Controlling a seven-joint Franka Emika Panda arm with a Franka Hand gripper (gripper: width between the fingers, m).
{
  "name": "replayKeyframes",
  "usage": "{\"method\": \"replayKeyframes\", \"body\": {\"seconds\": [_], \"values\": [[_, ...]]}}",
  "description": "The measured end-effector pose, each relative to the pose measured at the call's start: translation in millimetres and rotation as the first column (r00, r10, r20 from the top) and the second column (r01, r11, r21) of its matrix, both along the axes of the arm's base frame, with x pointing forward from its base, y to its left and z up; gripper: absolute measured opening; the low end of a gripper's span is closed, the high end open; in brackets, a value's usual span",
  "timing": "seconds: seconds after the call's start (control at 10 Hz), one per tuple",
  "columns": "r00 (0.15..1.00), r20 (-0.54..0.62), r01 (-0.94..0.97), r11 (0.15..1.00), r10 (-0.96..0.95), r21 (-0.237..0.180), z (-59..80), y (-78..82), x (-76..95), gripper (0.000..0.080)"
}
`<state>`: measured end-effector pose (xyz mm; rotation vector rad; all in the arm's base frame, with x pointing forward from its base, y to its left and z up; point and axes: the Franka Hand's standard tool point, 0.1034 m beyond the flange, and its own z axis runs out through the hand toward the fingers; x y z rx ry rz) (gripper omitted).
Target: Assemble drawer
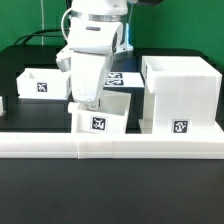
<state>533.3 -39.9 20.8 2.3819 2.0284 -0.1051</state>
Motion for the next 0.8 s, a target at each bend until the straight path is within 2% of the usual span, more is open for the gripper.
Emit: {"method": "replayKeyframes", "body": {"seconds": [0.8], "values": [[0.999, 0.022, 0.046, 0.999, -0.046, 0.001, 0.2, 4.5, 2.8, 0.0042]]}}
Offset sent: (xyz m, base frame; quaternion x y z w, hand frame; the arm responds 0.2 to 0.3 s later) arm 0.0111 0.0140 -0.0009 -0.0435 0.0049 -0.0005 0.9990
